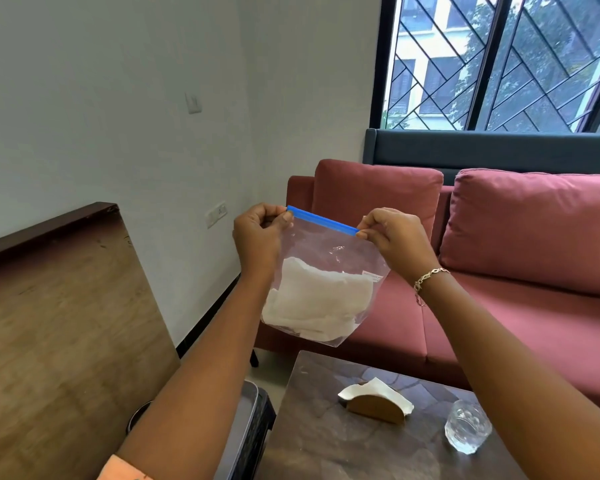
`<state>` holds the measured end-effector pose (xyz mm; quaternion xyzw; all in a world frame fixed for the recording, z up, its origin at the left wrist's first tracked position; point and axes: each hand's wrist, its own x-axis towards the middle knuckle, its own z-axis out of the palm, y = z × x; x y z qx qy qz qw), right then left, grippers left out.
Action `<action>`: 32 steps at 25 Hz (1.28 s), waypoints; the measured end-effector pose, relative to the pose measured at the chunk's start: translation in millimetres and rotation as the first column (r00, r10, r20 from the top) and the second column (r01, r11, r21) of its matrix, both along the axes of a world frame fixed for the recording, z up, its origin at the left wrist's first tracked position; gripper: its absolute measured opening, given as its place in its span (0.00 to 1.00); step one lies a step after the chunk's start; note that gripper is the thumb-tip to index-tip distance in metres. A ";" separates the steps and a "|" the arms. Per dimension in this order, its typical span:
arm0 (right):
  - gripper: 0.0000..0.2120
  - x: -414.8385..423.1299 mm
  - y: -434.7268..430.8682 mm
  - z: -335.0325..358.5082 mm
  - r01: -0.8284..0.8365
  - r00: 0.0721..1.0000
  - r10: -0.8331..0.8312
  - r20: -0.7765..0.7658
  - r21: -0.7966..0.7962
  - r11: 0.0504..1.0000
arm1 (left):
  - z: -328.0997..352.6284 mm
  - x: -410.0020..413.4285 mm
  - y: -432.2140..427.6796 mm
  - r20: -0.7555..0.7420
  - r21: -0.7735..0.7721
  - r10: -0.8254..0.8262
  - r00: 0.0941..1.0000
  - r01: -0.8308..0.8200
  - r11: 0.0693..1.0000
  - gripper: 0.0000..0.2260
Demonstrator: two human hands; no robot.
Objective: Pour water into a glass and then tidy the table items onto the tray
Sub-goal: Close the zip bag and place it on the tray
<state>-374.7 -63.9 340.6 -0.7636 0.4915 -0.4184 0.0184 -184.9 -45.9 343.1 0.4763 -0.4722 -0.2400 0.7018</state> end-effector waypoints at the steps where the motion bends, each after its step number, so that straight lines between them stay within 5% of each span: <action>1: 0.03 -6.2 0.2 -2.2 0.009 1.000 -0.009 0.004 0.010 1.000 | -0.1 2.9 0.3 -0.005 0.000 -0.002 1.000 0.002 1.000 0.10; 10: 0.02 -28.8 2.3 -16.9 0.058 0.998 -0.058 -0.004 0.027 0.998 | -5.2 17.4 1.7 -0.030 0.023 0.001 1.000 -0.001 1.000 0.09; 16: 0.00 -18.5 9.7 -30.3 0.035 0.999 -0.036 0.010 0.077 0.996 | -18.8 49.4 7.6 0.164 0.132 -0.172 0.971 0.152 0.980 0.10; 25: 0.06 51.6 5.1 -90.4 -0.048 0.983 0.088 -0.158 0.238 0.970 | -66.0 136.8 11.7 0.393 0.395 -0.318 0.863 0.154 0.906 0.09; 32: 0.08 142.3 -10.9 -137.6 -0.087 0.952 0.171 -0.254 0.311 0.946 | -122.7 216.9 1.3 0.285 0.534 -0.302 0.910 0.111 0.838 0.10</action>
